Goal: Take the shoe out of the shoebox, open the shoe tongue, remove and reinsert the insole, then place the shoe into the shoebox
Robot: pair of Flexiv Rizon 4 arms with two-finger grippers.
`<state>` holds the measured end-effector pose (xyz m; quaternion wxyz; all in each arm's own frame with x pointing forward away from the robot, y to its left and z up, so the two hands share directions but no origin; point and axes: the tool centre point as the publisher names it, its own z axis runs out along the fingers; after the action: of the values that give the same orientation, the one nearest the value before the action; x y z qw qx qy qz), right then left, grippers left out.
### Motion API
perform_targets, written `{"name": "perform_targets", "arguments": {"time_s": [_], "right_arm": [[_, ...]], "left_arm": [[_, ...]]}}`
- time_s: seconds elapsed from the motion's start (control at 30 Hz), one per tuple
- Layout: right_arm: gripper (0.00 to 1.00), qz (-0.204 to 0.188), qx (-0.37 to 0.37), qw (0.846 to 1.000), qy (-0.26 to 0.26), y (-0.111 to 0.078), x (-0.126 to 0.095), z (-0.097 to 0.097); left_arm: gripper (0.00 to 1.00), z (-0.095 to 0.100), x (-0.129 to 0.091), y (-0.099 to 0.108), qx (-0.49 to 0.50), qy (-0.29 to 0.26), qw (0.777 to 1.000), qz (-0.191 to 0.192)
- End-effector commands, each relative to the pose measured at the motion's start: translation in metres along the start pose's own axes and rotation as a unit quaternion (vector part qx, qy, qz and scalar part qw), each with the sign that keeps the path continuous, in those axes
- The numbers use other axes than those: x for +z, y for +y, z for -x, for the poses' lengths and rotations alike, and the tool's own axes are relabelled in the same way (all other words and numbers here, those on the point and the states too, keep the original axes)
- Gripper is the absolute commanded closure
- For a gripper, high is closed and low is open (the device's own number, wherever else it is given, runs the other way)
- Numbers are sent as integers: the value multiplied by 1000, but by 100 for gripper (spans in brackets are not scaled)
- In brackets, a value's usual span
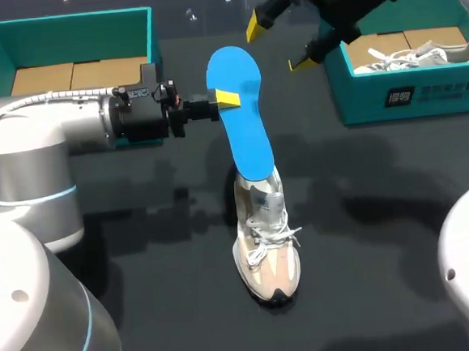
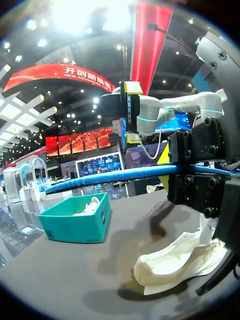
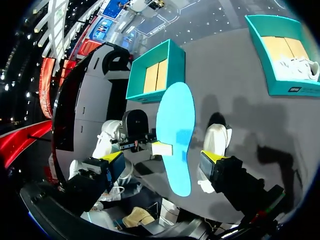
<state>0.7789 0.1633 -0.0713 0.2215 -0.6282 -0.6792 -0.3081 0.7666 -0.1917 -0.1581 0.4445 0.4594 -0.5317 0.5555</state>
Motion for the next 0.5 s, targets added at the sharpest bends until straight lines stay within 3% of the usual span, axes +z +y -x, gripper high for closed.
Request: {"name": "perform_targets", "arguments": {"time_s": [0.03,0.27,0.5], "right_arm": [[0,-13,-3,974,-228,4,3,-16],[0,-15,-4,948,-317,0,8,-37],[0,-4,-3,928,-372,-7,12,-51]], "left_arm": [[100,0,0,1,0,0,1000,0],[100,0,0,1,0,0,1000,0],[100,0,0,1,0,0,1000,0]]}}
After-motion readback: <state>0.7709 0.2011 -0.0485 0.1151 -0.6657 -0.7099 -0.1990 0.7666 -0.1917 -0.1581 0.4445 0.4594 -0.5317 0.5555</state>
